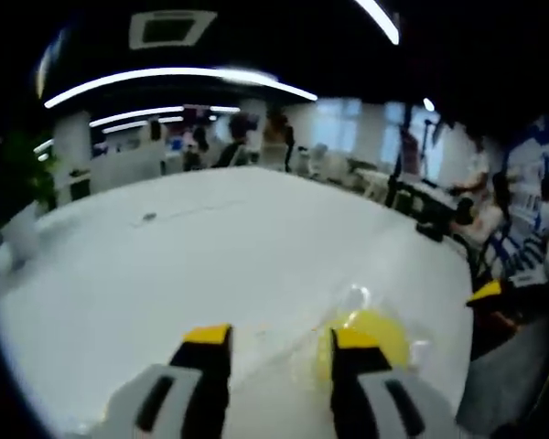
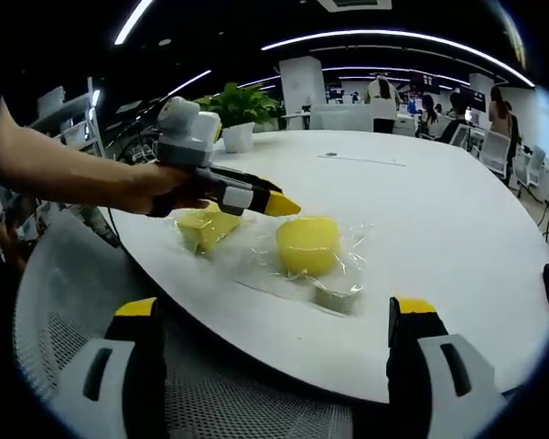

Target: Compare the silicone blocks by pressing each to a similar depth, holding the contact briefly, and releasing to observe deformation and rebound differences across the visible hardness samples.

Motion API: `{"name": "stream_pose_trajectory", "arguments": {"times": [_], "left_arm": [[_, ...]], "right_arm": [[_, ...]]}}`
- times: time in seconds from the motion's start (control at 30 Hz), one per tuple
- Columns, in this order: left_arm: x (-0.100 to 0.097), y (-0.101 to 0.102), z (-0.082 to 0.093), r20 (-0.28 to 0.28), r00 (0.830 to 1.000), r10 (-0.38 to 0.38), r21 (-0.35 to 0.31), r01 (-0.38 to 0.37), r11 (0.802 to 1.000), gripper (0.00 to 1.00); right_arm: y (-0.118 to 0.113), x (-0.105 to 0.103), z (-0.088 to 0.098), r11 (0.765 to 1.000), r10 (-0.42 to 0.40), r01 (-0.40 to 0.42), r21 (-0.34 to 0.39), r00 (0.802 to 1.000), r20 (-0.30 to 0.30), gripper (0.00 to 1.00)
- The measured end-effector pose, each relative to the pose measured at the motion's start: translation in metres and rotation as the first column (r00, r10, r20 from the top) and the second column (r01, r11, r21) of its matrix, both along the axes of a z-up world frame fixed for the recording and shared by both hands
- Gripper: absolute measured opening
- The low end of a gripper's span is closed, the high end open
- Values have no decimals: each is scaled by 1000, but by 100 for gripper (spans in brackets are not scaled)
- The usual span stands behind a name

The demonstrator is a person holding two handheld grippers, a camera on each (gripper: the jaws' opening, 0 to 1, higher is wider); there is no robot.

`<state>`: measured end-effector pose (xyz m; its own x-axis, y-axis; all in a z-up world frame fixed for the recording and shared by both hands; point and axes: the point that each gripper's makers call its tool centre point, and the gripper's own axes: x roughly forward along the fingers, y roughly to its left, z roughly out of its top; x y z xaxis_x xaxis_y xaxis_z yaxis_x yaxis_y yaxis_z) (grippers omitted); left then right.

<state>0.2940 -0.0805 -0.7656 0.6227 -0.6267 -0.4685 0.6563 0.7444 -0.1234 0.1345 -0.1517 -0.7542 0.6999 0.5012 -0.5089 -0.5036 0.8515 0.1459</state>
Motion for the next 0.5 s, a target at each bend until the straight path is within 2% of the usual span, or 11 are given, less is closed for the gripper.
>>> {"name": "stream_pose_trajectory", "arguments": {"times": [0.2,0.5], "left_arm": [[-8,2,7,6,1000,-19,-1,19,1000,56],[-22,11,25,-5,999,-41,-41,41,998,64]], "right_arm": [[0,0,0,1000,2,-2,2,1000,2,96],[-1,1,1,1000,0,0,7,1000,5,96]]}}
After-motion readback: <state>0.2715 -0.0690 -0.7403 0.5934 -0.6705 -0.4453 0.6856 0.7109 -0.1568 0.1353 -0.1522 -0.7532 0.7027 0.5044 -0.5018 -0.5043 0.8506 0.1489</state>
